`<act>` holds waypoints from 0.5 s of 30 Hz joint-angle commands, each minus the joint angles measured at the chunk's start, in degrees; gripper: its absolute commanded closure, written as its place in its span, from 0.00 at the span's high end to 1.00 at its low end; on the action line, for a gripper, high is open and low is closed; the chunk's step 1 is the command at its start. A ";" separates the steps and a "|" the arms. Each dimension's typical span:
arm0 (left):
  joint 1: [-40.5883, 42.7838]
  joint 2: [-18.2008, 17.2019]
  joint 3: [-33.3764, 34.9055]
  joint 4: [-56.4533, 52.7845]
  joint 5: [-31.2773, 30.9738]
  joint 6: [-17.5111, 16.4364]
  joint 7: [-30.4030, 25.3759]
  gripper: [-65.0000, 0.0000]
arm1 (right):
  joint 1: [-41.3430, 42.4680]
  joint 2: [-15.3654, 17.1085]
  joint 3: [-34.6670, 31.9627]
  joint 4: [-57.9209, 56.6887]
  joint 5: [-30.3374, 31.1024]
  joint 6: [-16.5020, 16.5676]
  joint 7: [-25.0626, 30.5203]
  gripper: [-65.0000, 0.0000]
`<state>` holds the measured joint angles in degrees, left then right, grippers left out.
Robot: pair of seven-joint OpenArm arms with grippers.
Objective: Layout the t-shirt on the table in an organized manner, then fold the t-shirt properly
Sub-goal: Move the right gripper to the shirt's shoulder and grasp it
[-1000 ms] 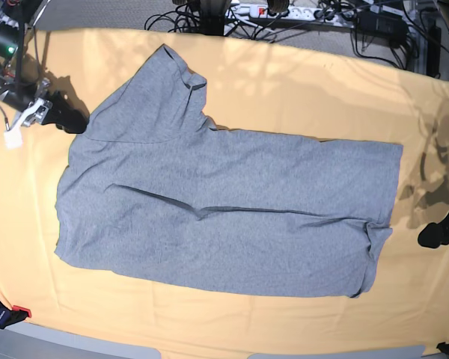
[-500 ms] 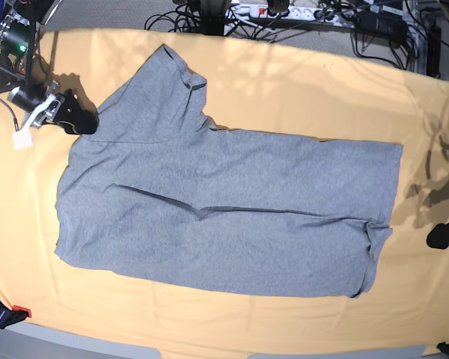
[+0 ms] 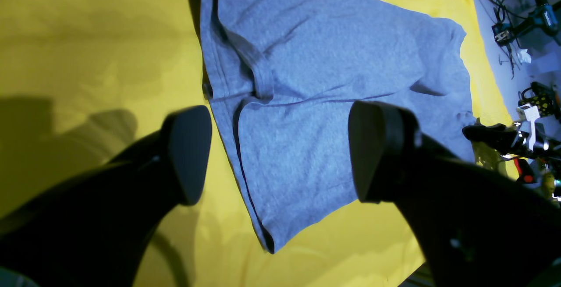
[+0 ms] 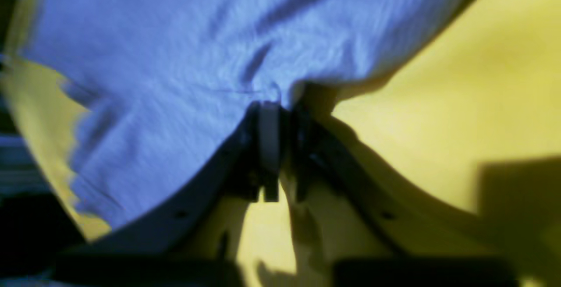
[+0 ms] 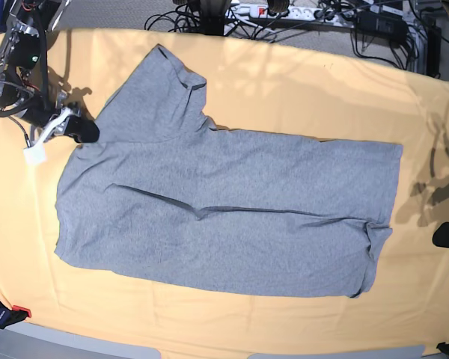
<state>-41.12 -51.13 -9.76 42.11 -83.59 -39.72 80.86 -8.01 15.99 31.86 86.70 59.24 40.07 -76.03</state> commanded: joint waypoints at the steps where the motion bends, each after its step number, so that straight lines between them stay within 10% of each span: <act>1: -1.57 -1.42 -0.44 0.81 -1.41 -0.28 -0.86 0.76 | -0.09 0.70 0.07 2.93 -1.14 -0.07 -1.40 0.03; 15: -1.57 -1.44 -0.44 0.81 -1.41 -0.28 -0.86 0.76 | -4.17 2.08 0.07 21.68 -7.91 -0.07 -3.97 0.00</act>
<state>-41.10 -51.09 -9.76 42.11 -83.59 -39.72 80.86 -12.58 16.88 31.57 107.28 51.00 39.70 -80.62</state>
